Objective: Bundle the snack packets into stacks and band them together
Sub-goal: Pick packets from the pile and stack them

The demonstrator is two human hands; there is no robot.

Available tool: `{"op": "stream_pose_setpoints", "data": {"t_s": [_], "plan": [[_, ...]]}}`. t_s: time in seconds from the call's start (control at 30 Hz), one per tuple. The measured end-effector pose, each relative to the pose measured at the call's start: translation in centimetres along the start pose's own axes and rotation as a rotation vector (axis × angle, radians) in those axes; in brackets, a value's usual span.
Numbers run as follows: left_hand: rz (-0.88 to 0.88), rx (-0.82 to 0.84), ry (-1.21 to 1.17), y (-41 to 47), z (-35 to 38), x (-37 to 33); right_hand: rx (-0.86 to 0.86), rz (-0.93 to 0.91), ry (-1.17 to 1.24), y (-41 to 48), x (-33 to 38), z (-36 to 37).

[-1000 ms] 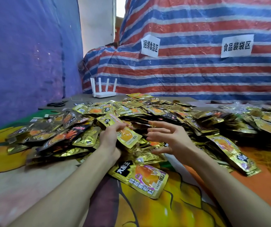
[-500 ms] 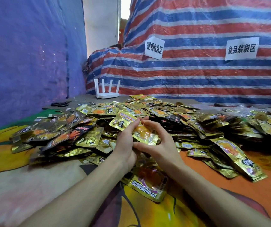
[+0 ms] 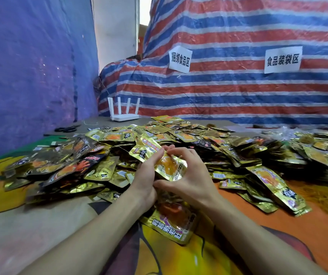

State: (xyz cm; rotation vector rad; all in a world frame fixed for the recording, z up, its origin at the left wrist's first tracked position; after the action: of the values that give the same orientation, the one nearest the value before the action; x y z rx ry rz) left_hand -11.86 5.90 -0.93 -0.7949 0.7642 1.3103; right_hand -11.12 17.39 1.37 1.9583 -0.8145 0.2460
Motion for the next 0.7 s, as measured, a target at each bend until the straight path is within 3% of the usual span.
{"op": "stream_pose_setpoints", "data": {"t_s": [0.23, 0.37, 0.7], "plan": [[-0.054, -0.049, 0.16, -0.4, 0.3, 0.4, 0.035, 0.014, -0.005, -0.3, 0.3, -0.8], [-0.027, 0.009, 0.144, -0.3, 0.6, 0.3, -0.011, 0.035, -0.025, -0.1, 0.1, -2.2], [0.129, 0.041, 0.245, -0.1, 0.0, 0.1, -0.158, 0.315, -0.444, 5.4, -5.8, -13.8]]}}
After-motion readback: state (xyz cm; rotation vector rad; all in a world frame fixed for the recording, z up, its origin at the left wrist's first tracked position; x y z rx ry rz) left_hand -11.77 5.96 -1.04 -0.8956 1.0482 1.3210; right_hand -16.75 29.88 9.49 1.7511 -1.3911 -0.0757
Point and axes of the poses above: each hand's wrist, its own y-axis towards the middle knuckle, its own z-axis out of the palm, x = y × z, the point moved 5 cm from there along y, towards the middle knuckle, and after that the axes turned 8 degrees about -z, right-handed, at the moved point
